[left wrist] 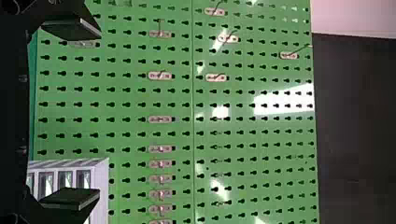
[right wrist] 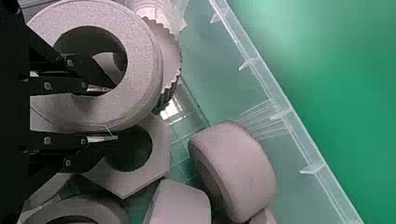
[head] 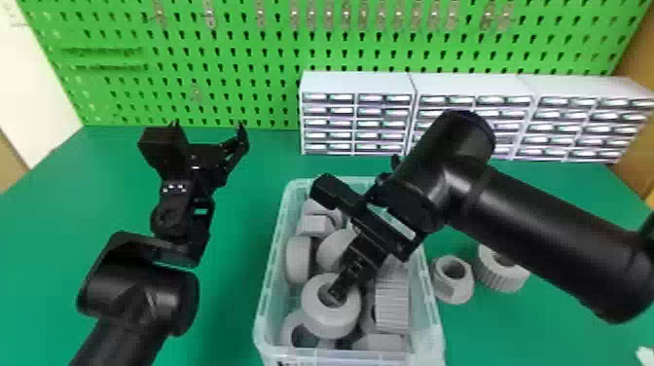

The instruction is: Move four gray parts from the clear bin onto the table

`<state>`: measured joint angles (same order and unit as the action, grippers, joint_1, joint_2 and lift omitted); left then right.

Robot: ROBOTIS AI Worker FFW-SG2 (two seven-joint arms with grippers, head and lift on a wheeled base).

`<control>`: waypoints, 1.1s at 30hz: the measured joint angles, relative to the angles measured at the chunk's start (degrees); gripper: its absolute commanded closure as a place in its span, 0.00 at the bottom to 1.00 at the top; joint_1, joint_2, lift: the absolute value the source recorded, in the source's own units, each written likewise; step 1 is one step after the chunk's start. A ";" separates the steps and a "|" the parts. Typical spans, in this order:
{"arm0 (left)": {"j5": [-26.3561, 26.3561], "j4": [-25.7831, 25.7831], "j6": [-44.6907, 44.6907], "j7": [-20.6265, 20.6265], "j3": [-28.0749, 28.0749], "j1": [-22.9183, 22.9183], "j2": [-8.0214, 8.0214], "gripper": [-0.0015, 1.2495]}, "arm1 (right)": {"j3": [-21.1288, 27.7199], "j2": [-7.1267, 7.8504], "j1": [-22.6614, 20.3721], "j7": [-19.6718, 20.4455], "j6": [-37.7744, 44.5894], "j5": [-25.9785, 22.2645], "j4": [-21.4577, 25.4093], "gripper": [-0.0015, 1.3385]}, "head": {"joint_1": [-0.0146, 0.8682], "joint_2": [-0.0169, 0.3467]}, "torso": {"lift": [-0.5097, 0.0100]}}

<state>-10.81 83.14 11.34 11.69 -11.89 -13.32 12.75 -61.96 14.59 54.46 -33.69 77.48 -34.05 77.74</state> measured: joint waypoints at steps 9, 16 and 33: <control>-0.16 0.00 -0.06 0.32 -1.20 0.26 0.00 0.08 | 3.94 -0.05 -0.88 -4.27 0.38 5.55 0.31 0.74 | 0.80 0.24 | 0.88; -0.41 -0.68 -0.09 0.87 -2.52 0.40 -0.01 0.08 | 7.86 -0.25 -1.83 -6.32 0.39 11.09 0.32 0.74 | 0.80 0.24 | 0.88; -1.78 -1.99 -0.18 1.59 -5.39 0.44 -0.22 0.08 | 16.88 -1.63 -3.10 -6.99 0.11 16.54 0.25 0.74 | 0.80 0.24 | 0.88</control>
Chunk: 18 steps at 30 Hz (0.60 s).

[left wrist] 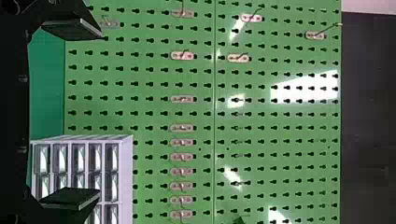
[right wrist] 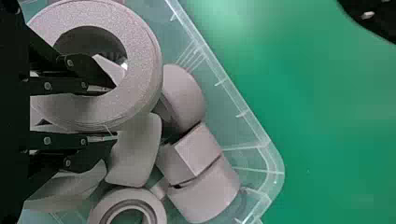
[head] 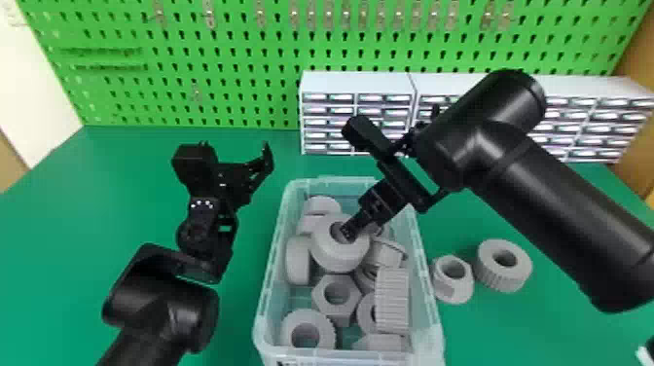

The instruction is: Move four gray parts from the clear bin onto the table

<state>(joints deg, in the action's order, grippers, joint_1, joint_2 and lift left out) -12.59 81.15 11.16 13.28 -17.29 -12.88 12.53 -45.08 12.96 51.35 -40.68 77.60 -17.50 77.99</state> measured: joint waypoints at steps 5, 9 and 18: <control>-0.14 -0.03 0.00 0.00 -0.26 0.46 -0.04 0.08 | 1.67 -0.05 -0.01 -1.92 0.09 2.33 0.13 0.74 | 0.80 0.24 | 0.88; -0.15 -0.03 0.01 0.00 -0.29 0.61 -0.05 0.08 | 3.11 -0.12 -0.34 -2.56 0.14 4.06 0.21 0.74 | 0.80 0.24 | 0.88; -0.14 -0.03 0.01 0.00 -0.53 1.10 -0.17 0.08 | 8.66 -0.13 -2.11 -2.83 0.01 6.16 0.24 0.74 | 0.80 0.24 | 0.88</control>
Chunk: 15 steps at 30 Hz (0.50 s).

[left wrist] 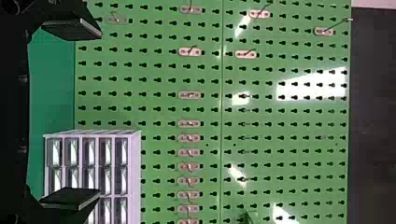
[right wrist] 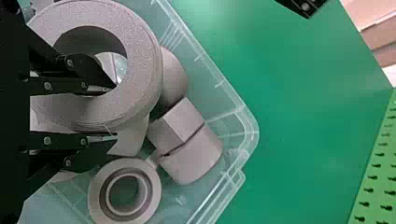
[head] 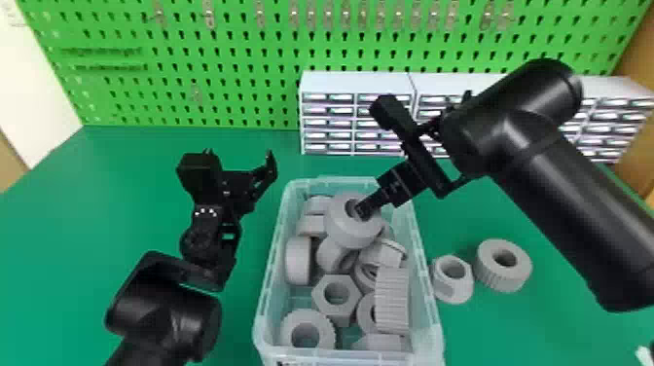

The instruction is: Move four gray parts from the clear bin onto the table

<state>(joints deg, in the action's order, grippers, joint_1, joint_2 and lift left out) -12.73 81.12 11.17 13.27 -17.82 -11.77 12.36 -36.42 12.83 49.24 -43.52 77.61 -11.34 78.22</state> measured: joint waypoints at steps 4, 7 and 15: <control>0.15 0.00 0.00 0.00 0.25 0.35 -0.40 0.08 | 2.56 0.00 -0.67 -0.22 0.01 1.40 0.09 0.74 | 0.80 0.24 | 0.88; 0.42 0.00 -0.01 0.00 0.45 0.51 -0.80 0.08 | 3.93 0.04 -0.94 -0.41 0.22 2.51 0.39 0.74 | 0.80 0.24 | 0.88; 0.91 0.00 -0.01 0.00 0.59 0.93 -1.52 0.08 | 7.59 0.23 -1.58 -0.68 1.07 5.83 1.89 0.74 | 0.80 0.24 | 0.88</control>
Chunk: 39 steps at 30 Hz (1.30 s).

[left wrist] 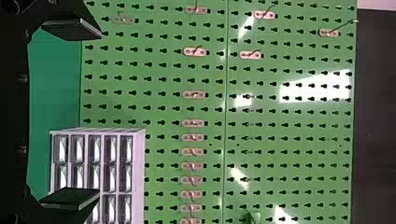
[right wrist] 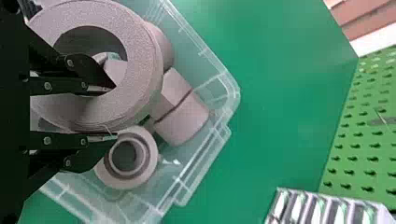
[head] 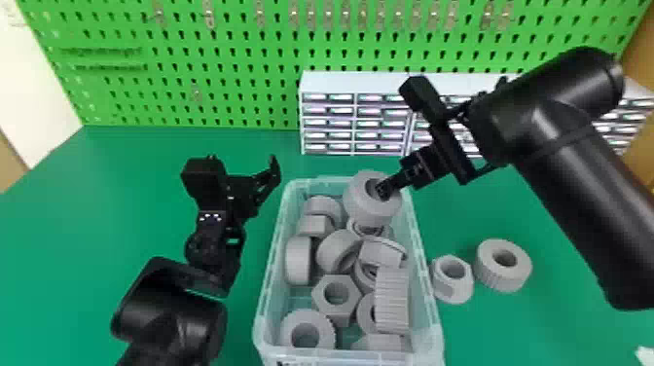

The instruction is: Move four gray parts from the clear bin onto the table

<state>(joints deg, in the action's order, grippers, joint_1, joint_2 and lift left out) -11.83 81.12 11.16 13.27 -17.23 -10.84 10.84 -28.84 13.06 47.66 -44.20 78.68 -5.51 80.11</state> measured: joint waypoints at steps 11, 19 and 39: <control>-0.01 0.00 -0.06 0.00 -0.08 0.09 -0.08 0.08 | 7.96 -0.46 -1.95 0.01 0.44 4.48 1.93 0.75 | 0.80 0.24 | 0.88; -0.04 0.00 -0.28 0.00 -0.10 0.20 -0.41 0.08 | 13.00 -0.92 -3.63 0.07 -0.24 6.94 2.07 0.75 | 0.80 0.24 | 0.88; -0.22 0.00 -0.37 0.00 0.50 1.09 -1.22 0.08 | 22.33 -0.81 -8.00 0.08 0.04 12.97 3.89 0.75 | 0.80 0.24 | 0.88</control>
<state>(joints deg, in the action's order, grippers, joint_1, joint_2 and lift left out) -12.05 81.12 10.80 13.27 -16.73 -9.75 9.61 -6.51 12.25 39.66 -44.12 78.72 7.47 84.00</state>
